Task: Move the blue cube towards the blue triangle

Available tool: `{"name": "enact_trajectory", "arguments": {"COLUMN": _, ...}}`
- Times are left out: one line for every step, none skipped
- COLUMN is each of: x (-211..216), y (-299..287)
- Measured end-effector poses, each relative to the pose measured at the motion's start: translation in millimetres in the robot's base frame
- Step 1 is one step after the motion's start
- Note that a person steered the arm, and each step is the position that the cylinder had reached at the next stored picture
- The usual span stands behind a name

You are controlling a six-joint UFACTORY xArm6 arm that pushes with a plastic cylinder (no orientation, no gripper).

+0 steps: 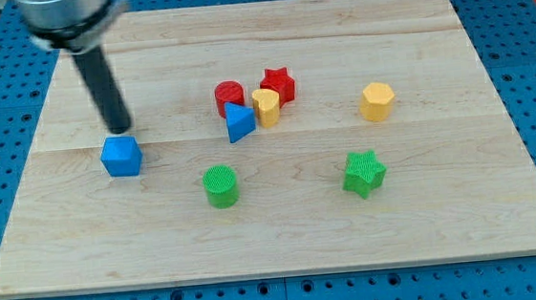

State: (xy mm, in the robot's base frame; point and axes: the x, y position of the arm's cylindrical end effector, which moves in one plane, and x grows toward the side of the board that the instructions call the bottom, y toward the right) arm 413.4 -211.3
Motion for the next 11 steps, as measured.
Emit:
{"name": "enact_trajectory", "arguments": {"x": 17.3, "y": -40.1}}
{"name": "enact_trajectory", "arguments": {"x": 74.4, "y": -51.4}}
{"name": "enact_trajectory", "arguments": {"x": 78.0, "y": -39.2}}
{"name": "enact_trajectory", "arguments": {"x": 53.9, "y": -29.6}}
{"name": "enact_trajectory", "arguments": {"x": 53.8, "y": -14.0}}
{"name": "enact_trajectory", "arguments": {"x": 59.0, "y": 14.8}}
{"name": "enact_trajectory", "arguments": {"x": 60.5, "y": 37.8}}
{"name": "enact_trajectory", "arguments": {"x": 60.5, "y": 57.6}}
{"name": "enact_trajectory", "arguments": {"x": 59.9, "y": 35.8}}
{"name": "enact_trajectory", "arguments": {"x": 52.2, "y": 14.4}}
{"name": "enact_trajectory", "arguments": {"x": 44.1, "y": 39.2}}
